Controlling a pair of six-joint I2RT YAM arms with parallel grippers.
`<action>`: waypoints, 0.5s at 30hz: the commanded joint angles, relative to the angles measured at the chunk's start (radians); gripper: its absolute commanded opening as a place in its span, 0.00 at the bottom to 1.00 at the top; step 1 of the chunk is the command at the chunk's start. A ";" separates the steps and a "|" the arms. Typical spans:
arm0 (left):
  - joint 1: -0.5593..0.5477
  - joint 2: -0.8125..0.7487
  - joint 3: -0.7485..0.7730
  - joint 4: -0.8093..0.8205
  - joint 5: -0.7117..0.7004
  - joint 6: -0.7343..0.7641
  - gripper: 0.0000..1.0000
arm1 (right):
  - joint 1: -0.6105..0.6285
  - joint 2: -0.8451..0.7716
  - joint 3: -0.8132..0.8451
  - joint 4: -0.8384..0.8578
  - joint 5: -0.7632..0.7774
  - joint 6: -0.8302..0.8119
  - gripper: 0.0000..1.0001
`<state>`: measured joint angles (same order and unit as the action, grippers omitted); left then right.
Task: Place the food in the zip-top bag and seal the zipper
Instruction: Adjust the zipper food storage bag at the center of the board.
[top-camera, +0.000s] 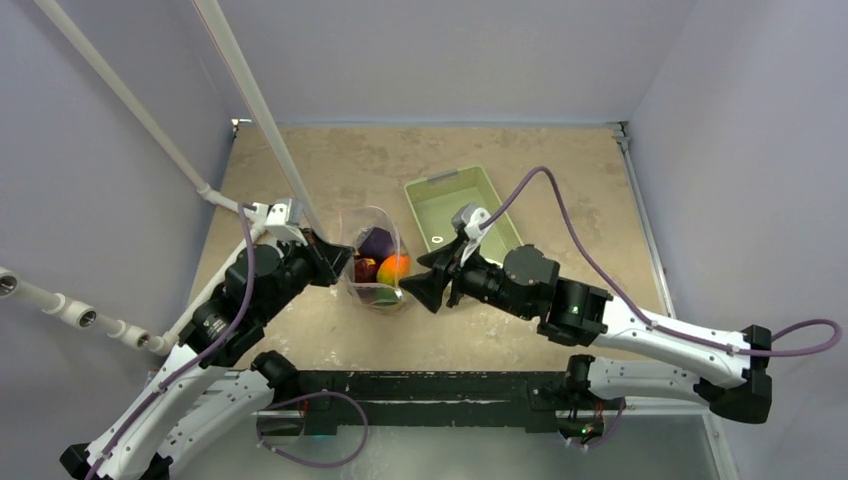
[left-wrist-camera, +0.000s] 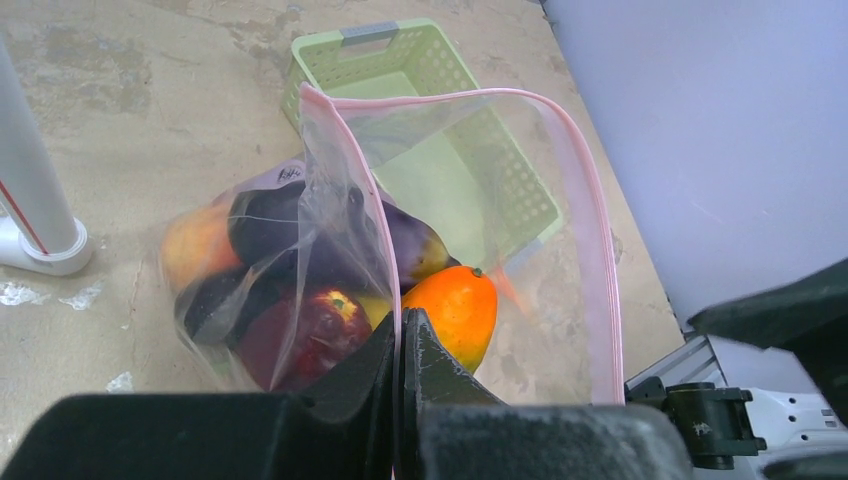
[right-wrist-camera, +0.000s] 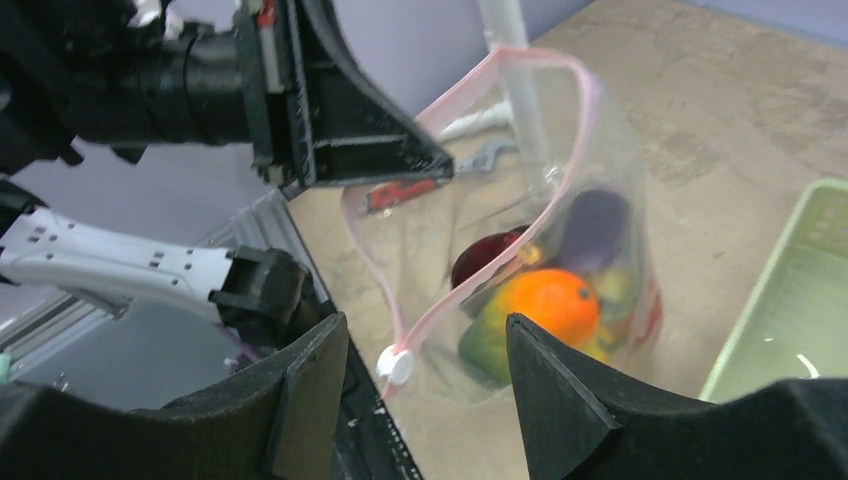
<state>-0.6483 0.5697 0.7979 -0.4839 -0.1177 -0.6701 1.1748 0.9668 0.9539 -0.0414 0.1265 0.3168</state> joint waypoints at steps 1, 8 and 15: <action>0.002 -0.005 -0.005 0.032 -0.021 -0.005 0.00 | 0.104 -0.028 -0.046 0.068 0.131 0.052 0.63; 0.001 -0.009 -0.006 0.030 -0.025 -0.002 0.00 | 0.270 -0.028 -0.103 0.098 0.368 0.112 0.65; 0.001 -0.011 -0.008 0.033 -0.025 0.003 0.00 | 0.331 0.042 -0.115 0.138 0.529 0.141 0.65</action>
<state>-0.6483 0.5690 0.7979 -0.4858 -0.1318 -0.6701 1.4853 0.9733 0.8371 0.0265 0.5076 0.4290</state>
